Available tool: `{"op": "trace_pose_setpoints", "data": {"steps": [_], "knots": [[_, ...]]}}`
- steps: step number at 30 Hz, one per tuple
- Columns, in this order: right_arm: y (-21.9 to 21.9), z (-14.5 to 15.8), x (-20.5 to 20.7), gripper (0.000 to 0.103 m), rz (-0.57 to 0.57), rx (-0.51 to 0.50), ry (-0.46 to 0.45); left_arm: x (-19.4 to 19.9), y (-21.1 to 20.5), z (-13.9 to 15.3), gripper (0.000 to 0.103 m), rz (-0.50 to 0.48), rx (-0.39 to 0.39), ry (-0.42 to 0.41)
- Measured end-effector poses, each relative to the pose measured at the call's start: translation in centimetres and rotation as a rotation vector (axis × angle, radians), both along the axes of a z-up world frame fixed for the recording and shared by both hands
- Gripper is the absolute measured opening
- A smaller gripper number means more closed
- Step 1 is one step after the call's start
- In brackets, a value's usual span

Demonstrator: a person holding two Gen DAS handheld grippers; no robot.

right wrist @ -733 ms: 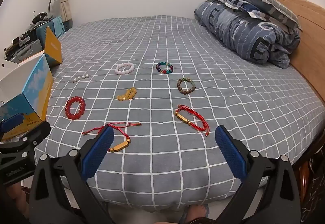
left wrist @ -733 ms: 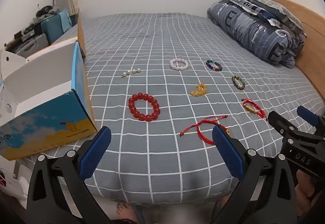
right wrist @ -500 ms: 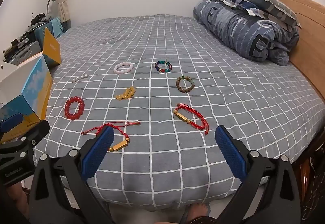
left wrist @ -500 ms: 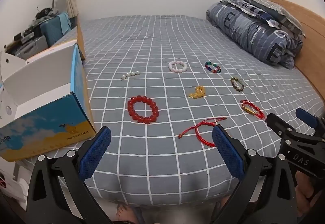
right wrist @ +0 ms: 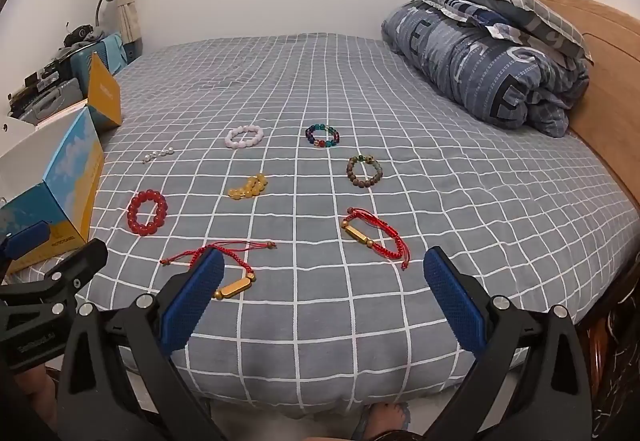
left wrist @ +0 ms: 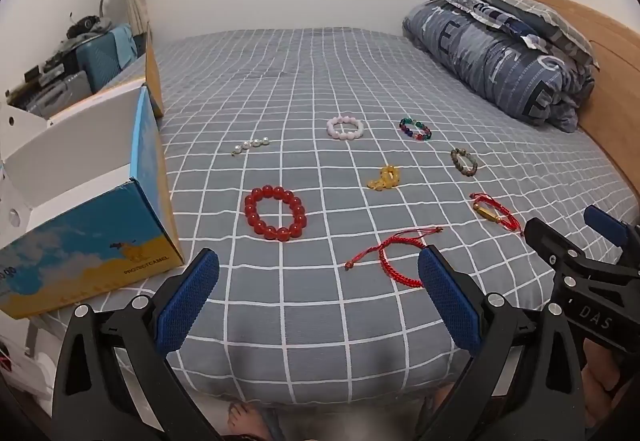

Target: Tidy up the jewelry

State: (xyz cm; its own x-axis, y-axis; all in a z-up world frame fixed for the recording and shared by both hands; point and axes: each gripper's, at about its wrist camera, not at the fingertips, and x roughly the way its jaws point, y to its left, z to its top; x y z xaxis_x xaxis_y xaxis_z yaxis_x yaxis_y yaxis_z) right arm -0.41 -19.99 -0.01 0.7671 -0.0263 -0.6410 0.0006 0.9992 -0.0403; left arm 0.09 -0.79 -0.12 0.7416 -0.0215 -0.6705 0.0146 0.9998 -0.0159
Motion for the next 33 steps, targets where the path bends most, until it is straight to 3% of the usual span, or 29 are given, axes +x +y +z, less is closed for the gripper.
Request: {"op": "trace_pose_setpoints", "data": {"steps": [33], "knots": [[0.21,-0.15,-0.03,0.096,-0.004,-0.01,-0.006,0.08,0.03,-0.32,0.097,-0.012,0.002,-0.007]]}}
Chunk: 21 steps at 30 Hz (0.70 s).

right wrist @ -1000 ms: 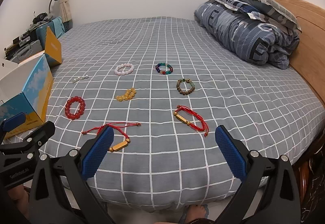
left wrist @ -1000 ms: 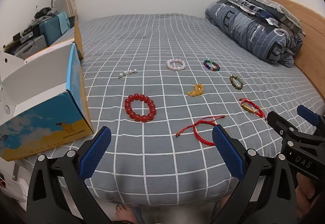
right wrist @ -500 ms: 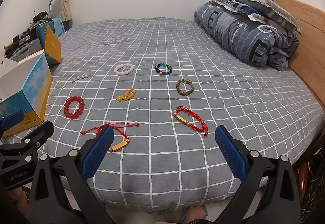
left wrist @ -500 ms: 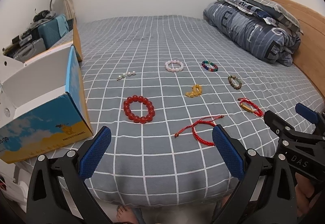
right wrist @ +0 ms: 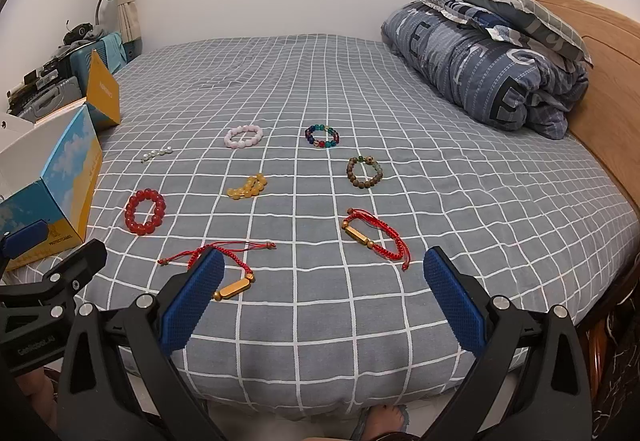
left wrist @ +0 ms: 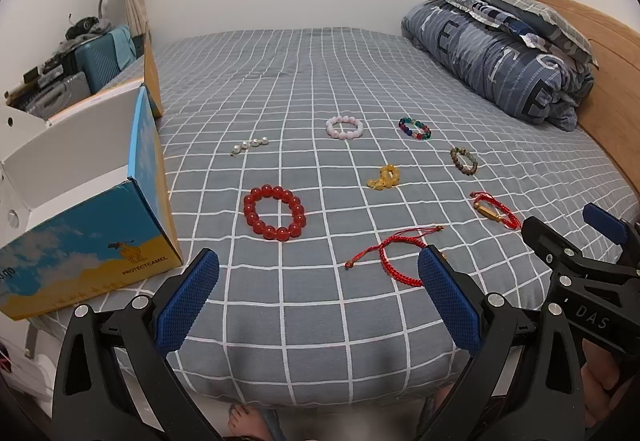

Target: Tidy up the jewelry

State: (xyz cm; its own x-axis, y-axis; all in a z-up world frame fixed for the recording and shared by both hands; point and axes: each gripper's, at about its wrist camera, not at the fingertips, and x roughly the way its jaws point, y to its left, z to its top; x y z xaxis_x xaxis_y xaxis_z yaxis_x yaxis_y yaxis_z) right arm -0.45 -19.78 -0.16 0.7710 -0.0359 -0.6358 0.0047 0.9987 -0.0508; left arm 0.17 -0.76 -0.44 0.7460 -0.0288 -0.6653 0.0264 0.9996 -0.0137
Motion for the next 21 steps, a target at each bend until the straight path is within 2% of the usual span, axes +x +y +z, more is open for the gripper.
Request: {"op": "trace_pose_setpoints", "data": {"steps": [13,21], "knots": [[-0.12,-0.01,0.0,0.096,-0.002,-0.001,-0.001,-0.3,-0.2,0.08,0.096,0.004,0.022,-0.013],[-0.04,-0.09,-0.01,0.096,-0.005,-0.012,-0.008,-0.24,-0.04,0.16,0.097,0.006,0.008,-0.005]]}}
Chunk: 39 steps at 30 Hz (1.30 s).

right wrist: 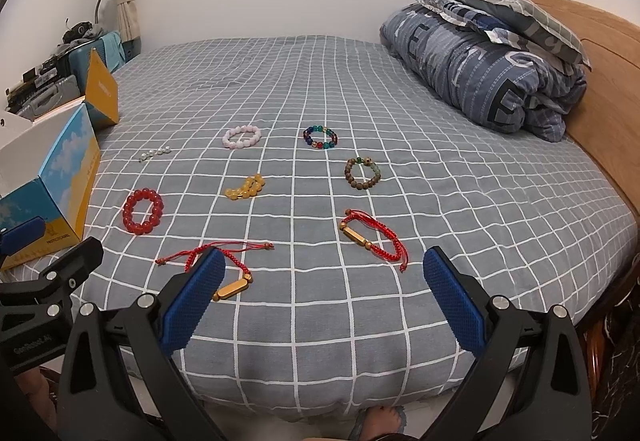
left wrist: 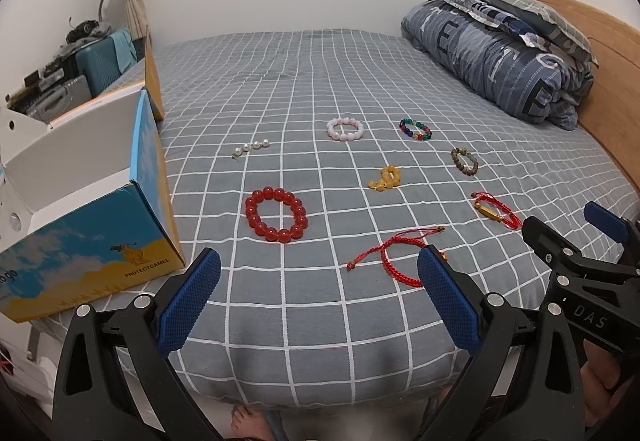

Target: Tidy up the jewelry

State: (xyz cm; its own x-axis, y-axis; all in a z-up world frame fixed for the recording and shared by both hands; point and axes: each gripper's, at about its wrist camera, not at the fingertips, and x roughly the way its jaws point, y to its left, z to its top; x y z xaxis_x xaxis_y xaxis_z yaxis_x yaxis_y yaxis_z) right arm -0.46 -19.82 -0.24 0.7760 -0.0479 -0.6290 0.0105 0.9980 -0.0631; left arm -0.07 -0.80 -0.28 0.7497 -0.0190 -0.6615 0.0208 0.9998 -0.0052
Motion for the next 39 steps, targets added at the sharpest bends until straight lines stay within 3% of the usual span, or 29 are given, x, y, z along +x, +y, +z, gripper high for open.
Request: {"op": "trace_pose_setpoints", "data": {"steps": [28,39], "knots": [[0.2,0.1,0.0,0.096,-0.008,-0.015,-0.019,0.1,0.0,0.1,0.097,0.001,0.002,0.003],[-0.4,4.3,2.3,0.096,-0.052,-0.027,-0.062,2.8,0.6,3.9,0.097,0.075,0.043,-0.036]]}}
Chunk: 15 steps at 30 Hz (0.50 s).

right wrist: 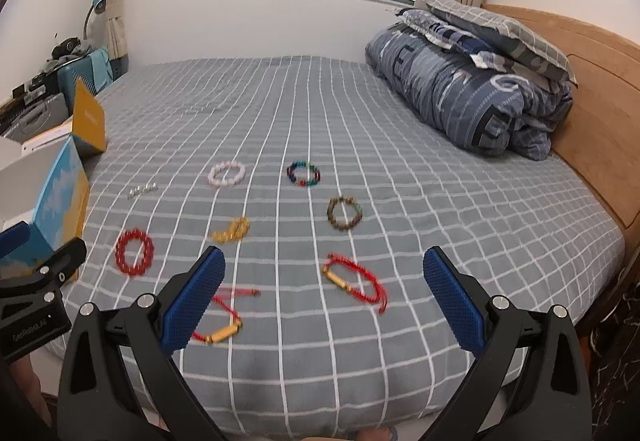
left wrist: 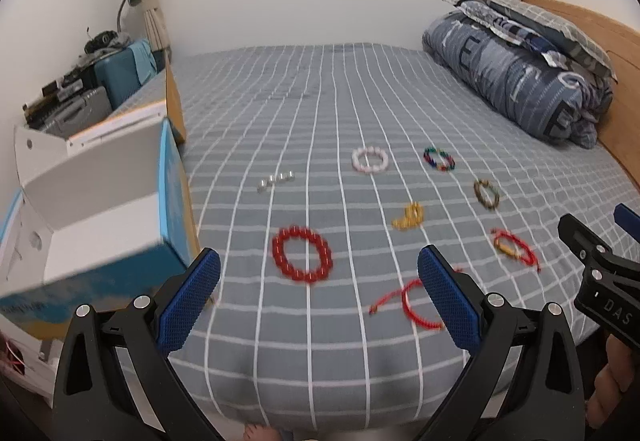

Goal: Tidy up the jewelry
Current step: 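Reach the left tool to the pearl strand while the right tool reaches the brown bead bracelet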

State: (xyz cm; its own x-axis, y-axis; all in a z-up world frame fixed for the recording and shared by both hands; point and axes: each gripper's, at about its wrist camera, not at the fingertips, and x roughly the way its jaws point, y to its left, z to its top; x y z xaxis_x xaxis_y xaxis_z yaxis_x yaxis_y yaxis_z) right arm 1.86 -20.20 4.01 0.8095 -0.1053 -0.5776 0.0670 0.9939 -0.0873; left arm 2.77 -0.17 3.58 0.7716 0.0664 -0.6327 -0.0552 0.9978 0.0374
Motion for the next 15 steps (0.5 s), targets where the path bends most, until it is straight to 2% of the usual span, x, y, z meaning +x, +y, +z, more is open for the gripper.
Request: {"op": "trace_pose_setpoints", "data": {"steps": [3,8,12,15], "knots": [[0.0,1.1,1.8,0.096,-0.004,-0.009,0.01,1.6,-0.1,1.5,0.097,-0.003,0.005,-0.007],[0.0,2.3,6.1,0.096,-0.017,-0.031,0.04,6.6,-0.2,3.6,0.097,0.004,0.014,0.011],[-0.6,1.8,10.6,0.095,-0.029,-0.028,0.095,11.9,0.5,3.4,0.097,0.026,0.014,0.043],[-0.8,0.4,13.7,0.095,-0.028,-0.054,0.13,16.0,1.7,1.5,0.097,0.041,-0.034,0.12]]}}
